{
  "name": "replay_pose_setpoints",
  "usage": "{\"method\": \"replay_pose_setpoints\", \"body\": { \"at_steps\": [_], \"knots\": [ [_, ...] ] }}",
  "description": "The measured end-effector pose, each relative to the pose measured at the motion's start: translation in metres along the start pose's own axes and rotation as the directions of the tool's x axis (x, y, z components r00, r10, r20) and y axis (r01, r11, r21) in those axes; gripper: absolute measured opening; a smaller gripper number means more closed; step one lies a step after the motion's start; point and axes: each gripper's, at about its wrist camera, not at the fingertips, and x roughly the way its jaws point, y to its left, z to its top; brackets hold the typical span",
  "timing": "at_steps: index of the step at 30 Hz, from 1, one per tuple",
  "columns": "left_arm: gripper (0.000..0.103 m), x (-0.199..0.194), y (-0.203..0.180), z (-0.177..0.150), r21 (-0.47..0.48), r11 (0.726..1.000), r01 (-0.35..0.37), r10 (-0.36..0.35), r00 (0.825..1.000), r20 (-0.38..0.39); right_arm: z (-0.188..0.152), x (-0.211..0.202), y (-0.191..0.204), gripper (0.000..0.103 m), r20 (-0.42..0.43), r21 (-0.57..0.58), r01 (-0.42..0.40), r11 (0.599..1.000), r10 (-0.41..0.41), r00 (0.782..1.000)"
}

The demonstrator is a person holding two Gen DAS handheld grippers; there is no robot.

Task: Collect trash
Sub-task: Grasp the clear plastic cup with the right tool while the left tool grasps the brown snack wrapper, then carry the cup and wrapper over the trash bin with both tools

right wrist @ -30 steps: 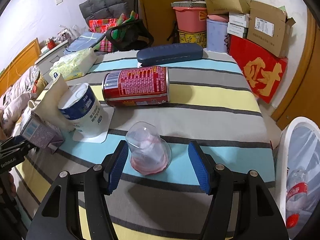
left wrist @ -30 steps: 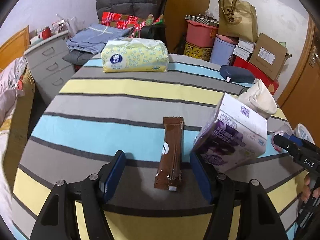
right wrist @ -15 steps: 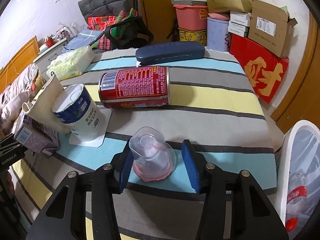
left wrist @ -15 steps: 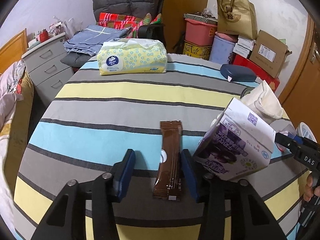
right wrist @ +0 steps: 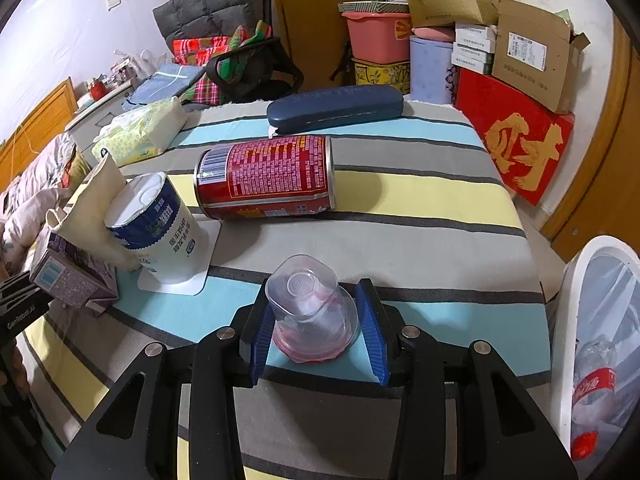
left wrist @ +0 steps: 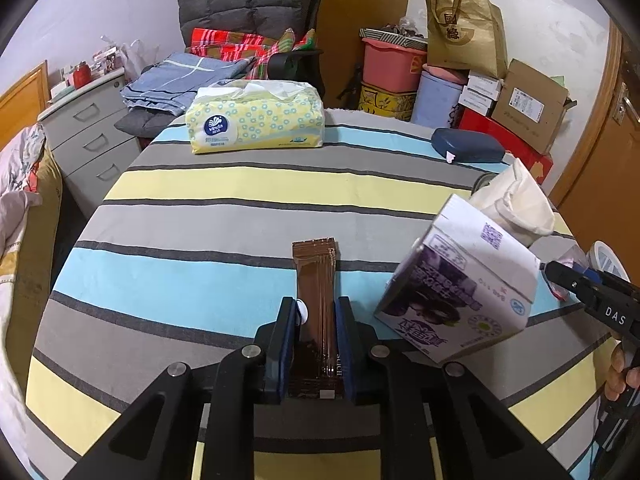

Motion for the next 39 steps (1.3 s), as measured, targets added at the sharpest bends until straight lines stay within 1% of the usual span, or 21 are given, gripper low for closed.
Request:
{"method": "replay_pose_setpoints", "body": {
  "at_steps": [9,21,30,35,39],
  "knots": [
    [0.020,-0.012,0.000,-0.003,-0.011,1.000,-0.001,0.001,1.000,0.016,-0.001,-0.005,-0.002,0.041,0.022,0.006,-0.002,1.000,0.002,1.000],
    [0.020,-0.050,-0.009,-0.004,-0.006,1.000,0.009,-0.008,0.997,0.081,-0.003,-0.024,-0.005,0.041,0.068,0.020,-0.016,1.000,0.015,0.998],
    [0.020,-0.087,-0.029,-0.004,0.022,0.999,0.026,-0.029,0.989,0.145,-0.005,-0.046,-0.010,0.041,0.114,0.034,-0.019,0.999,0.015,0.993],
    [0.020,-0.105,-0.048,-0.004,0.052,0.997,0.053,-0.061,0.983,0.174,-0.008,-0.059,-0.015,0.041,0.143,0.047,-0.016,0.999,0.009,0.990],
    [0.020,-0.112,-0.064,-0.005,0.079,0.994,0.077,-0.090,0.980,0.180,-0.010,-0.068,-0.021,0.041,0.162,0.051,-0.008,0.999,0.000,0.987]
  ]
}}
